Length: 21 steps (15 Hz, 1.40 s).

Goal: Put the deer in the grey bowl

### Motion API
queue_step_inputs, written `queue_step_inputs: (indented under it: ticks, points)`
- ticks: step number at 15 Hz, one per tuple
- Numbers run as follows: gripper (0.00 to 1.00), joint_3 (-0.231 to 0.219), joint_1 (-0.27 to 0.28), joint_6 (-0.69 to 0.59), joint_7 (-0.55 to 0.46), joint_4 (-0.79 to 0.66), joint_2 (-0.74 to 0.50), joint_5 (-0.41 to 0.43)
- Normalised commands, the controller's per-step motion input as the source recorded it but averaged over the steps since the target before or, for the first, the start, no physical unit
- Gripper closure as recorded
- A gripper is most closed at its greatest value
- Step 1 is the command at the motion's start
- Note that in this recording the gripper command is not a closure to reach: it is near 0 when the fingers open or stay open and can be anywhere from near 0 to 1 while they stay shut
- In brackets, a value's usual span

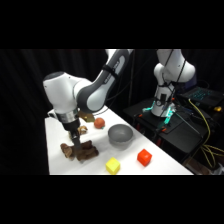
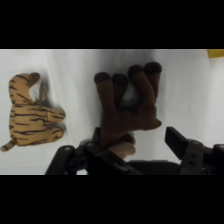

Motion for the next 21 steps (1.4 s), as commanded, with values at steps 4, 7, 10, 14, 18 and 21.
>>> queue_step_inputs:
  ticks: [4,7,10,14,18,21]
  points:
    - [0.0,-0.02,0.057,-0.04,0.16,0.39,0.37,0.132]
    - [0.32,-0.016,0.032,-0.08,0.12,0.33,0.26,0.15]
    - [1.0,-0.028,0.007,-0.09,0.08,0.24,0.14,0.138]
    - [1.0,-0.063,-0.01,-0.08,0.06,0.05,-0.04,0.091]
    - [0.27,-0.048,-0.032,-0.09,0.01,-0.15,-0.25,0.096]
    - [0.27,-0.028,-0.016,-0.16,-0.03,-0.36,-0.56,0.089]
